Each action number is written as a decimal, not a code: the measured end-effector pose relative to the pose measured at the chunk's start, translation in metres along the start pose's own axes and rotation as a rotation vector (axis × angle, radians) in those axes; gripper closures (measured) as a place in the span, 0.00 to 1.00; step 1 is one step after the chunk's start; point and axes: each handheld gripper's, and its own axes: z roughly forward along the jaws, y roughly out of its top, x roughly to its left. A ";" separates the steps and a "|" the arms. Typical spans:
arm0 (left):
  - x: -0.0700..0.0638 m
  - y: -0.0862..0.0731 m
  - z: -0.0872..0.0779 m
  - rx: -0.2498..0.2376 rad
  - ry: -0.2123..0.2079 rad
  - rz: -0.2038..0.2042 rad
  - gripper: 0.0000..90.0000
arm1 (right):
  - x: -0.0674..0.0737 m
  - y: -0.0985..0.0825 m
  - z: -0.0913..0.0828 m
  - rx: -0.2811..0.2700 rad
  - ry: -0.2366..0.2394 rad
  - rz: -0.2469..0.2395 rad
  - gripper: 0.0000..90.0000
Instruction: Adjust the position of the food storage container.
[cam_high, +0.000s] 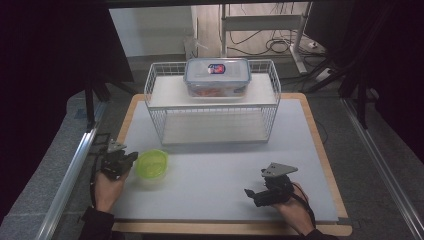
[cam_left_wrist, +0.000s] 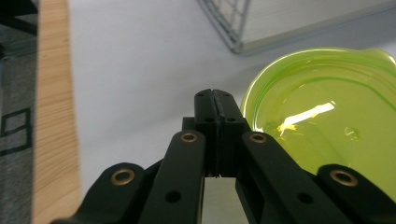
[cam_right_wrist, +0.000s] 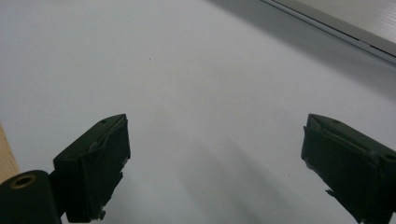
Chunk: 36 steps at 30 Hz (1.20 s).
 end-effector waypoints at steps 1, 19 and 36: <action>-0.003 0.001 0.001 -0.001 -0.004 0.003 1.00 | 0.000 0.000 0.000 0.001 0.000 0.001 0.08; -0.051 0.010 0.009 0.022 -0.131 0.063 1.00 | -0.002 -0.001 0.000 0.010 0.001 0.014 0.08; -0.064 -0.007 -0.008 0.042 -0.146 0.076 1.00 | -0.003 -0.001 -0.001 0.013 0.000 0.017 0.08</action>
